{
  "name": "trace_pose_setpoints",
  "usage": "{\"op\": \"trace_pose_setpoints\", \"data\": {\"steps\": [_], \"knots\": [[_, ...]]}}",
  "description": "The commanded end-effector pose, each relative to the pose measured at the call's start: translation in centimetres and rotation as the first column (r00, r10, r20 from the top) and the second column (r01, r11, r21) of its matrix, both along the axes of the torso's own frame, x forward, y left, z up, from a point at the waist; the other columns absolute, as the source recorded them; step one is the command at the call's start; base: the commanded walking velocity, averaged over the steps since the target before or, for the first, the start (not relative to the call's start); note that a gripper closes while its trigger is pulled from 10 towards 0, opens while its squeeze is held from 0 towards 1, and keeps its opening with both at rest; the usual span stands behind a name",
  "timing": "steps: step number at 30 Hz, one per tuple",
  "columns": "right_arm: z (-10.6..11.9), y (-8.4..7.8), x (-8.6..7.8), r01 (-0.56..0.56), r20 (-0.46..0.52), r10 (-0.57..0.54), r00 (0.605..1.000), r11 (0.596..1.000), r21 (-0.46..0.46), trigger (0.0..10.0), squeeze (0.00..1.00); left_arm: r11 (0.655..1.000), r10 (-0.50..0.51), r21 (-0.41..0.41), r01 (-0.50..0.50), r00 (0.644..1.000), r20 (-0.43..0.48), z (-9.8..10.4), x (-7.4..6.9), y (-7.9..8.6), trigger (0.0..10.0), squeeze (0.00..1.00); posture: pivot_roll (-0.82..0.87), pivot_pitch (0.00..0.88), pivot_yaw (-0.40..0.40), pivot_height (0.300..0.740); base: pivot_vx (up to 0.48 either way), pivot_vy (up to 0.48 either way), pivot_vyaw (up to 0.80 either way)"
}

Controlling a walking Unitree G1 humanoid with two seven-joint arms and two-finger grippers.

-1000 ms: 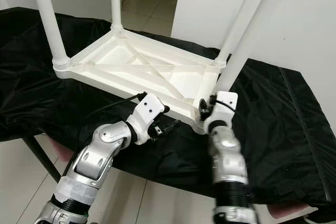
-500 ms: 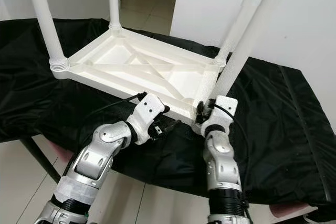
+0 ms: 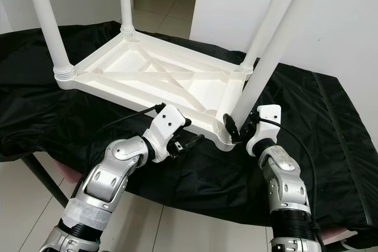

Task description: Building children table

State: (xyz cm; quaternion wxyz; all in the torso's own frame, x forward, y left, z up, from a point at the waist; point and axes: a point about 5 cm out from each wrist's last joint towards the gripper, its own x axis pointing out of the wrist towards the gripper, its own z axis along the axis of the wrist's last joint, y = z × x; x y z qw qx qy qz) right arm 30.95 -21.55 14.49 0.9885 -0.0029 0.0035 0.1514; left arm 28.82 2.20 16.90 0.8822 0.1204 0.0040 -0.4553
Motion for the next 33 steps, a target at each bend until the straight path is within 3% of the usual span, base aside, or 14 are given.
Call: {"op": "trace_pose_setpoints", "data": {"steps": [1,3,6,8,11,12,14,15,27,28,33], "knots": [[0.5,-0.1,0.4,-0.081,0.011,0.081,0.997,0.997,-0.01,10.0,0.0,0.997,0.079,-0.015,-0.079,0.997,0.008,0.1,0.4,-0.2,10.0,0.0,0.0,0.0,-0.123,0.74,0.0,0.0,0.0],[1.0,-0.1,0.7,-0.203,0.004,0.203,0.979,0.979,-0.035,10.0,0.0,0.997,0.078,-0.013,-0.077,0.997,0.009,0.2,0.5,-0.2,10.0,0.0,0.0,0.0,-0.124,0.74,0.0,0.0,0.0],[1.0,-0.1,0.7,-0.203,0.004,0.203,0.979,0.979,-0.035,10.0,0.0,0.997,0.078,-0.013,-0.077,0.997,0.009,0.2,0.5,-0.2,10.0,0.0,0.0,0.0,-0.124,0.74,0.0,0.0,0.0],[1.4,-0.3,1.3,-0.308,-0.026,0.307,0.951,0.947,-0.089,10.0,0.0,0.997,0.081,-0.017,-0.08,0.997,0.012,0.2,0.6,-0.3,10.0,0.0,0.0,0.0,-0.132,0.74,0.0,0.0,0.0],[1.4,-0.5,1.5,-0.335,-0.045,0.332,0.942,0.936,-0.11,9.8,0.0,0.996,0.082,-0.019,-0.082,0.997,0.012,0.3,0.6,-0.4,10.0,0.0,0.0,0.0,-0.134,0.74,0.0,0.0,0.0],[1.1,-0.6,1.8,-0.362,-0.077,0.355,0.932,0.923,-0.128,2.5,0.0,0.996,0.083,-0.021,-0.083,0.996,0.014,0.3,0.6,-0.4,10.0,0.0,0.01,0.0,-0.134,0.74,0.0,0.0,0.0],[0.9,-0.7,1.9,-0.376,-0.096,0.366,0.926,0.916,-0.136,2.5,0.0,0.996,0.084,-0.023,-0.083,0.996,0.014,0.3,0.6,-0.5,10.0,0.0,0.01,0.0,-0.137,0.74,0.0,0.0,0.0],[0.6,-0.9,1.9,-0.394,-0.116,0.38,0.918,0.907,-0.147,0.0,0.0,0.996,0.085,-0.024,-0.085,0.996,0.016,0.4,0.6,-0.5,10.0,0.0,0.01,0.0,-0.138,0.74,0.0,0.0,0.0],[-0.4,-2.1,1.6,-0.409,-0.167,0.388,0.907,0.904,-0.124,0.0,0.0,0.995,0.094,-0.028,-0.094,0.995,0.021,0.5,0.8,-0.3,10.0,0.0,0.01,0.0,-0.14,0.74,0.0,0.0,0.0],[-0.5,-2.3,1.6,-0.394,-0.164,0.374,0.913,0.911,-0.121,10.0,0.0,0.996,0.09,-0.028,-0.09,0.996,0.02,0.5,0.7,-0.4,10.0,0.0,0.0,0.0,-0.138,0.74,0.0,0.0,0.0],[0.0,-2.7,2.1,-0.263,-0.135,0.248,0.959,0.959,-0.107,10.0,0.0,0.996,0.084,-0.029,-0.084,0.996,0.017,0.5,0.7,-0.5,10.0,0.0,0.0,0.0,-0.137,0.74,0.0,0.0,0.0]]}}
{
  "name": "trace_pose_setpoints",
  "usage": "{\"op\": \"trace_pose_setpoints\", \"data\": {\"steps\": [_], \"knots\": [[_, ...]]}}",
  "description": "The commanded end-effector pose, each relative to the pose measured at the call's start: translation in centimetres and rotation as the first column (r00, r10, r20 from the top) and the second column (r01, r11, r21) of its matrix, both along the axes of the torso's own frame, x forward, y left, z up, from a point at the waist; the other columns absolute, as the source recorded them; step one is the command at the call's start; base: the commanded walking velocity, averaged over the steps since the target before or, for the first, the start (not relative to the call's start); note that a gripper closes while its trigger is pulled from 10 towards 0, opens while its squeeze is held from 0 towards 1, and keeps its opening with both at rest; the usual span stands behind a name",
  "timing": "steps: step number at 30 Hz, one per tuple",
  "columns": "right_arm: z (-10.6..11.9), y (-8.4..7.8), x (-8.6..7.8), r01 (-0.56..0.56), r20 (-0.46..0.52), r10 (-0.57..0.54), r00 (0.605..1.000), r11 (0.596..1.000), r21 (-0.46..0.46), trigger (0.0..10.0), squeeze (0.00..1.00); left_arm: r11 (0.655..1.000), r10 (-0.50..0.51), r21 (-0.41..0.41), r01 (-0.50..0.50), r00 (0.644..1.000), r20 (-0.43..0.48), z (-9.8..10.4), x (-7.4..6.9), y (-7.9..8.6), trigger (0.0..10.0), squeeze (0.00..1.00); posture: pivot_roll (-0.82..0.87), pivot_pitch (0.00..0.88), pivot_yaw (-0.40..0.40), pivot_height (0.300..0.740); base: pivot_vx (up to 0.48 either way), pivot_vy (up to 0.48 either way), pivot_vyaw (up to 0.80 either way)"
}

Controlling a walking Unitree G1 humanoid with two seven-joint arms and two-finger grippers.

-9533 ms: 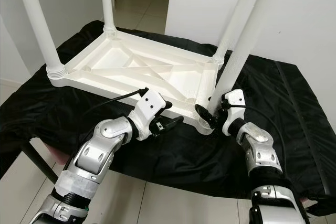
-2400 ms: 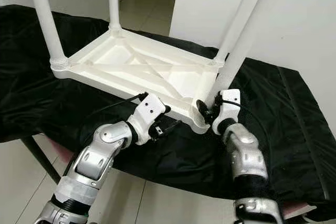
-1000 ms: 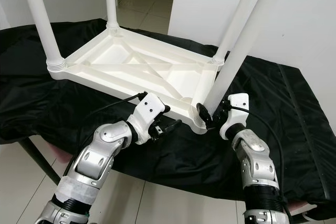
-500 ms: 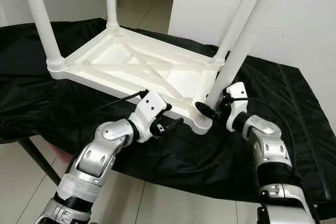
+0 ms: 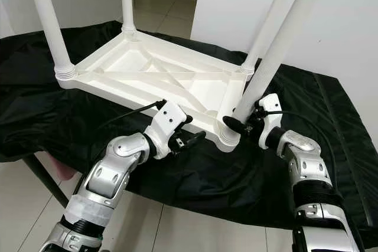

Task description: Building children table

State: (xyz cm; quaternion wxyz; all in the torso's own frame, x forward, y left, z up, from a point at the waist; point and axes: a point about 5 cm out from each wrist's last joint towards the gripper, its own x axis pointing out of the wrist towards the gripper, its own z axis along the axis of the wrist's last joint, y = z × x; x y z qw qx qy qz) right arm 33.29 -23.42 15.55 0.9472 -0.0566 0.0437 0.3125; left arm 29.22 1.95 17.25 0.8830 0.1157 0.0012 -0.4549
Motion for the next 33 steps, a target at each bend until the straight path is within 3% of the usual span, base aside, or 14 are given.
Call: {"op": "trace_pose_setpoints", "data": {"steps": [1,7,11,13,16,18,19,20,21,23,25,26,28,33], "knots": [[-1.0,-0.8,-0.2,0.075,-0.048,-0.076,0.996,0.997,-0.02,10.0,0.0,0.996,0.083,-0.018,-0.083,0.996,0.016,0.1,0.3,-0.3,10.0,0.0,0.0,0.0,-0.137,0.74,0.0,0.0,0.0],[-0.8,-0.3,0.1,0.216,-0.051,-0.216,0.975,0.976,0.004,10.0,0.0,0.998,0.068,-0.017,-0.068,0.998,0.012,0.0,0.2,-0.5,10.0,0.0,-0.01,0.0,-0.128,0.74,0.0,0.0,0.0],[-0.1,0.7,0.5,0.444,-0.074,-0.439,0.895,0.891,0.091,10.0,0.0,0.999,0.047,-0.012,-0.047,0.999,0.01,-0.1,0.0,-0.8,10.0,0.0,-0.03,0.0,-0.12,0.74,0.0,0.0,0.0],[-0.1,0.7,0.5,0.444,-0.074,-0.439,0.895,0.891,0.091,10.0,0.0,0.999,0.047,-0.012,-0.047,0.999,0.01,-0.1,0.0,-0.8,10.0,0.0,-0.03,0.0,-0.12,0.74,0.0,0.0,0.0],[0.0,1.6,0.1,0.555,-0.085,-0.548,0.832,0.824,0.113,10.0,0.0,0.999,0.04,-0.011,-0.04,0.999,0.012,-0.1,0.0,-0.9,10.0,0.0,-0.03,0.0,-0.123,0.74,0.0,0.0,0.0],[0.0,1.6,0.1,0.555,-0.085,-0.548,0.832,0.824,0.113,10.0,0.0,0.999,0.04,-0.011,-0.04,0.999,0.012,-0.1,0.0,-0.9,10.0,0.0,-0.03,0.0,-0.123,0.74,0.0,0.0,0.0],[0.1,2.0,-0.3,0.623,-0.069,-0.619,0.782,0.773,0.122,10.0,0.0,0.999,0.038,-0.011,-0.038,0.999,0.011,-0.1,0.0,-1.0,10.0,0.0,-0.03,0.0,-0.123,0.74,0.0,0.0,0.0],[0.1,2.0,-0.3,0.623,-0.069,-0.619,0.782,0.773,0.122,10.0,0.0,0.999,0.038,-0.011,-0.038,0.999,0.011,-0.1,0.0,-1.0,10.0,0.0,-0.03,0.0,-0.123,0.74,0.0,0.0,0.0],[0.3,2.8,-0.9,0.694,-0.061,-0.694,0.718,0.705,0.149,10.0,0.0,0.999,0.037,-0.01,-0.037,0.999,0.011,-0.2,-0.1,-1.0,10.0,0.0,-0.03,0.0,-0.124,0.74,0.0,0.0,0.0],[0.3,2.8,-0.9,0.694,-0.061,-0.694,0.718,0.705,0.149,10.0,0.0,0.999,0.037,-0.01,-0.037,0.999,0.011,-0.2,-0.1,-1.0,10.0,0.0,-0.03,0.0,-0.124,0.74,0.0,0.0,0.0],[0.1,5.0,-2.2,0.785,-0.093,-0.786,0.611,0.588,0.194,10.0,0.0,0.999,0.037,-0.01,-0.037,0.999,0.009,-0.2,-0.2,-1.0,10.0,0.0,-0.02,0.0,-0.128,0.74,0.0,0.0,0.0],[0.1,5.0,-2.2,0.785,-0.093,-0.786,0.611,0.588,0.194,10.0,0.0,0.999,0.037,-0.01,-0.037,0.999,0.009,-0.2,-0.2,-1.0,10.0,0.0,-0.02,0.0,-0.128,0.74,0.0,0.0,0.0],[-0.1,6.0,-2.8,0.836,-0.121,-0.834,0.539,0.511,0.202,10.0,0.0,0.999,0.037,-0.01,-0.037,0.999,0.007,-0.3,-0.3,-1.0,10.0,0.0,-0.02,0.0,-0.127,0.74,0.0,0.0,0.0],[0.1,6.2,-2.5,0.854,-0.133,-0.852,0.507,0.475,0.214,10.0,0.0,0.999,0.035,-0.009,-0.035,0.999,0.006,-0.4,-0.3,-1.0,10.0,0.0,-0.02,0.0,-0.127,0.74,0.0,0.0,0.0]]}}
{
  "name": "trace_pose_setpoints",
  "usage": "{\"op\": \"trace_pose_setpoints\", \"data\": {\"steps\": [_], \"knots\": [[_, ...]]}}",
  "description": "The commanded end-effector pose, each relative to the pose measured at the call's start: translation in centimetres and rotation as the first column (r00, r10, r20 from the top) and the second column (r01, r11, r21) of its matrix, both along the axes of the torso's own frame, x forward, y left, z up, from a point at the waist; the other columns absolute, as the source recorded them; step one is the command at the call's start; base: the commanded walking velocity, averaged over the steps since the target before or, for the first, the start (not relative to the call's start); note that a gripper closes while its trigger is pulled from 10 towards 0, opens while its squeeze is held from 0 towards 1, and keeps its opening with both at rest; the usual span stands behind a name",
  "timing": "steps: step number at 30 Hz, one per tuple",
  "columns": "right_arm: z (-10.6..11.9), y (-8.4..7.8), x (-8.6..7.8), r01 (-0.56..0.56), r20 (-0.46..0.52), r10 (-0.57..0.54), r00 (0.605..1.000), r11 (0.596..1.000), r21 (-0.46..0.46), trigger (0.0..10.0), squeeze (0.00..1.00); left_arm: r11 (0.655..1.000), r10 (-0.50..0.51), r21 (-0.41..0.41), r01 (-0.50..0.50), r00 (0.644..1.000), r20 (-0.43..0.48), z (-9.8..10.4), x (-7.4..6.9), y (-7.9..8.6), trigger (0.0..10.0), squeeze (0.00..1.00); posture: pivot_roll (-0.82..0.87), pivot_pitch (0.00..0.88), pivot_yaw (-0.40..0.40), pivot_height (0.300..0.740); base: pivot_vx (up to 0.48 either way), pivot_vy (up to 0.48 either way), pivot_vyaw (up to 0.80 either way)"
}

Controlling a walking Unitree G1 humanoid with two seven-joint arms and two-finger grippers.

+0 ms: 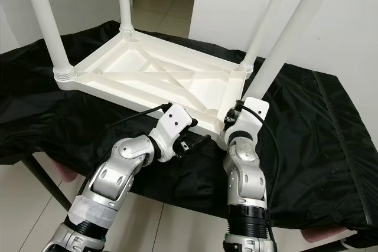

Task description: Building children table

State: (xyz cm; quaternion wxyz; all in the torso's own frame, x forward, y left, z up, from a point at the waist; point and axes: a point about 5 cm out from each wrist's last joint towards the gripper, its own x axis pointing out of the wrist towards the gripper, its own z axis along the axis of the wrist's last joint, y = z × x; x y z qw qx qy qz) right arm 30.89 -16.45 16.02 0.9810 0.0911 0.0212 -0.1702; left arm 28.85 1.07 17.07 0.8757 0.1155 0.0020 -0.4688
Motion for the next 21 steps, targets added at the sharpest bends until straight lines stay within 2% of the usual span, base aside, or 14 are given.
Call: {"op": "trace_pose_setpoints", "data": {"steps": [1,5,7,11,12,13,14,15,16,18,19,21], "knots": [[-0.3,-0.9,0.0,0.059,-0.018,-0.058,0.998,0.998,0.011,10.0,1.0,0.998,0.066,-0.011,-0.066,0.998,0.01,-0.2,0.0,-0.1,10.0,0.0,-0.02,0.0,-0.127,0.74,0.0,0.0,0.0],[0.3,-1.7,0.3,0.03,0.021,-0.03,0.999,1.0,-0.006,10.0,1.0,0.998,0.065,-0.01,-0.065,0.998,0.011,-0.2,0.0,-0.1,10.0,0.0,-0.01,0.0,-0.13,0.74,0.0,0.0,0.0],[0.6,-2.4,0.7,-0.034,0.044,0.035,0.998,0.999,-0.029,10.0,1.0,0.998,0.066,-0.01,-0.066,0.998,0.011,-0.2,0.0,-0.1,10.0,0.0,-0.01,0.0,-0.132,0.74,0.0,0.0,0.0],[0.5,-2.6,0.8,-0.087,0.035,0.088,0.995,0.996,-0.037,10.0,1.0,0.998,0.067,-0.011,-0.067,0.998,0.011,-0.2,0.0,-0.1,10.0,0.0,-0.01,0.0,-0.132,0.74,0.0,0.0,0.0],[0.4,-2.7,1.0,-0.141,0.028,0.142,0.99,0.989,-0.041,10.0,0.0,0.998,0.067,-0.01,-0.067,0.998,0.011,-0.2,-0.1,-0.1,10.0,0.0,-0.01,0.0,-0.132,0.74,0.0,0.0,0.0],[0.1,-2.9,1.3,-0.229,0.016,0.23,0.973,0.973,-0.041,10.0,0.0,0.998,0.067,-0.008,-0.067,0.998,0.011,-0.3,-0.1,-0.1,10.0,0.0,-0.01,0.0,-0.132,0.74,0.0,0.0,0.0],[0.1,-2.9,1.3,-0.229,0.016,0.23,0.973,0.973,-0.041,10.0,0.0,0.998,0.067,-0.008,-0.067,0.998,0.011,-0.3,-0.1,-0.1,10.0,0.0,-0.01,0.0,-0.132,0.74,0.0,0.0,0.0],[0.0,-3.3,1.5,-0.329,0.009,0.33,0.944,0.942,-0.062,10.0,0.0,0.998,0.067,-0.007,-0.067,0.998,0.011,-0.3,-0.1,-0.1,10.0,0.0,-0.01,0.0,-0.134,0.74,0.0,0.0,0.0],[0.0,-3.3,1.5,-0.329,0.009,0.33,0.944,0.942,-0.062,10.0,0.0,0.998,0.067,-0.007,-0.067,0.998,0.011,-0.3,-0.1,-0.1,10.0,0.0,-0.01,0.0,-0.134,0.74,0.0,0.0,0.0],[0.0,-4.3,1.7,-0.426,-0.005,0.428,0.904,0.897,-0.116,10.0,0.0,0.998,0.069,-0.006,-0.069,0.998,0.012,-0.3,-0.1,0.0,10.0,0.0,0.0,0.0,-0.136,0.74,0.0,0.0,0.0],[0.0,-4.3,1.7,-0.426,-0.005,0.428,0.904,0.897,-0.116,10.0,0.0,0.998,0.069,-0.006,-0.069,0.998,0.012,-0.3,-0.1,0.0,10.0,0.0,0.0,0.0,-0.136,0.74,0.0,0.0,0.0],[0.0,-5.3,2.1,-0.525,-0.04,0.526,0.849,0.832,-0.179,10.0,0.0,0.998,0.068,-0.008,-0.068,0.998,0.013,-0.2,-0.2,0.1,10.0,0.0,0.0,0.0,-0.139,0.74,0.0,0.0,0.0]]}}
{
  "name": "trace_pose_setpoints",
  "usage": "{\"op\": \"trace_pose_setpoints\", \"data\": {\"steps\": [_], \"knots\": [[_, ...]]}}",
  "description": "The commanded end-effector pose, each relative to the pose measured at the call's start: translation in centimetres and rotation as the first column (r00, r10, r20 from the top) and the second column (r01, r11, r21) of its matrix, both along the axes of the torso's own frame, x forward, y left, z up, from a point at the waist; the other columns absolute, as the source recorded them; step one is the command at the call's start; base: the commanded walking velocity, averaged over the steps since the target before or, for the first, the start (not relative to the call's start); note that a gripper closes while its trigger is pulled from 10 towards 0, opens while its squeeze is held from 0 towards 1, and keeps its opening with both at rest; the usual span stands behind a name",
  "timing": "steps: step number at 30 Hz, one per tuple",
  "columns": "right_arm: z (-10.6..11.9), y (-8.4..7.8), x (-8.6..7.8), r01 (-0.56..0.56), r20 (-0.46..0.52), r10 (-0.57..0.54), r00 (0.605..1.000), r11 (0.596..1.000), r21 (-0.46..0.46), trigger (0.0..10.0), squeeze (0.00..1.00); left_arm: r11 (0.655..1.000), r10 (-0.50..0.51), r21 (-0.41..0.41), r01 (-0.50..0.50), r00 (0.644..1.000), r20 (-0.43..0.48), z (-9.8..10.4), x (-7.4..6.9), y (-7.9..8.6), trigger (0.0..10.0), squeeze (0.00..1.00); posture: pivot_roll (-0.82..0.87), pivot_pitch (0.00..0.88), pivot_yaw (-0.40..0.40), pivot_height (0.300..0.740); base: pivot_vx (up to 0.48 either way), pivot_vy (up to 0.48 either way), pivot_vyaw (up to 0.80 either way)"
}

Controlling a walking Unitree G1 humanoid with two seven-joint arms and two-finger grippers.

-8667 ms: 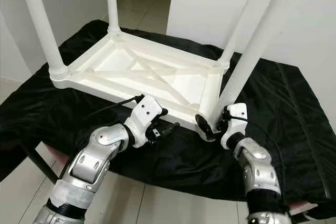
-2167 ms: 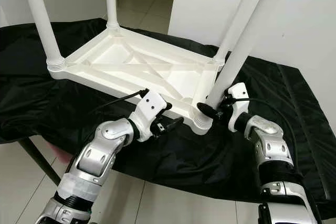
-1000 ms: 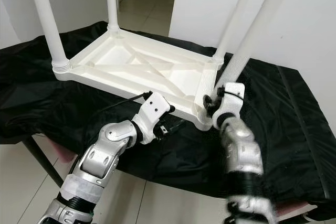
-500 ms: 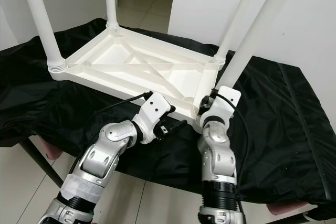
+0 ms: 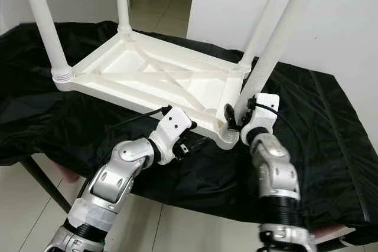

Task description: Building children table

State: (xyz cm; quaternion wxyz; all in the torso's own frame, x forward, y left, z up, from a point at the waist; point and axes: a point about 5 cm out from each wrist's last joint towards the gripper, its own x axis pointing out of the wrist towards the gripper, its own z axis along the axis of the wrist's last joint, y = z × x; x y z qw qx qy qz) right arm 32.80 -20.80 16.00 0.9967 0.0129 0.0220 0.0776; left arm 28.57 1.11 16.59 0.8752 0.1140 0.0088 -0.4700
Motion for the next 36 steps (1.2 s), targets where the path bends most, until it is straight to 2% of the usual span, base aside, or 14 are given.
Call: {"op": "trace_pose_setpoints", "data": {"steps": [1,4,6,8,11,16,17,18,20,21,31,33,34,36], "knots": [[0.0,-0.9,0.2,-0.056,-0.003,0.056,0.998,0.998,-0.04,10.0,0.0,0.998,0.069,-0.012,-0.069,0.997,0.027,0.3,0.1,0.1,10.0,0.0,0.0,0.0,-0.139,0.74,0.0,0.0,0.0],[0.0,-1.3,0.3,-0.116,-0.012,0.115,0.993,0.991,-0.069,10.0,0.0,0.998,0.067,-0.013,-0.067,0.997,0.027,0.3,0.1,0.1,10.0,0.0,0.0,0.0,-0.141,0.74,0.0,0.0,0.0],[-0.1,-1.6,0.4,-0.251,-0.043,0.248,0.968,0.961,-0.119,10.0,0.0,0.998,0.057,-0.019,-0.057,0.998,0.024,0.3,-0.1,0.2,10.0,0.0,0.01,0.0,-0.143,0.74,0.0,0.0,0.0],[-0.1,-1.6,0.4,-0.251,-0.043,0.248,0.968,0.961,-0.119,10.0,0.0,0.998,0.057,-0.019,-0.057,0.998,0.024,0.3,-0.1,0.2,10.0,0.0,0.01,0.0,-0.143,0.74,0.0,0.0,0.0],[-0.9,-1.8,1.1,-0.381,-0.111,0.365,0.924,0.903,-0.201,10.0,0.0,0.998,0.053,-0.018,-0.052,0.998,0.036,0.4,0.0,0.5,10.0,0.0,0.02,0.0,-0.147,0.74,0.0,0.0,0.0],[-1.4,-1.5,1.5,-0.436,-0.137,0.415,0.9,0.872,-0.224,10.0,0.0,0.998,0.068,-0.019,-0.068,0.997,0.042,0.6,0.3,0.7,10.0,0.0,0.02,0.0,-0.148,0.74,0.0,0.0,0.0],[-1.7,-1.4,1.7,-0.454,-0.15,0.429,0.891,0.86,-0.233,7.3,0.0,0.997,0.073,-0.021,-0.072,0.996,0.044,0.7,0.4,0.7,10.0,0.0,0.03,0.0,-0.147,0.74,0.0,0.0,0.0],[-1.9,-1.3,1.8,-0.459,-0.165,0.431,0.887,0.857,-0.235,2.8,0.0,0.997,0.076,-0.022,-0.075,0.996,0.046,0.8,0.5,0.7,10.0,0.0,0.03,0.0,-0.148,0.74,0.0,0.0,0.0],[-2.1,-1.3,1.9,-0.464,-0.174,0.433,0.884,0.854,-0.235,2.8,0.0,0.997,0.077,-0.023,-0.076,0.996,0.048,0.8,0.5,0.7,10.0,0.0,0.03,0.0,-0.148,0.74,0.0,0.0,0.0],[-2.4,-1.3,2.0,-0.47,-0.184,0.437,0.881,0.854,-0.224,0.0,0.0,0.997,0.079,-0.025,-0.078,0.996,0.05,0.9,0.5,0.7,10.0,0.0,0.03,0.0,-0.15,0.74,0.0,0.0,0.0],[-3.4,-1.4,1.8,-0.514,-0.198,0.482,0.854,0.84,-0.172,0.0,0.0,0.996,0.09,-0.025,-0.089,0.994,0.054,1.1,0.6,0.7,10.0,0.0,0.05,0.0,-0.149,0.74,0.0,0.0,0.0],[-3.7,-1.5,1.6,-0.514,-0.197,0.483,0.853,0.843,-0.16,0.4,0.0,0.995,0.093,-0.025,-0.092,0.994,0.055,1.1,0.6,0.7,10.0,0.0,0.05,0.0,-0.149,0.74,0.0,0.0,0.0],[-3.9,-1.7,1.5,-0.504,-0.195,0.475,0.858,0.852,-0.144,10.0,0.0,0.995,0.094,-0.025,-0.093,0.994,0.055,1.1,0.7,0.7,10.0,0.0,0.05,0.0,-0.149,0.74,0.0,0.0,0.0],[-3.9,-1.9,1.4,-0.482,-0.182,0.457,0.871,0.867,-0.128,10.0,0.0,0.995,0.094,-0.024,-0.092,0.994,0.054,1.1,0.6,0.7,10.0,0.0,0.05,0.0,-0.147,0.74,0.0,0.0,0.0]]}}
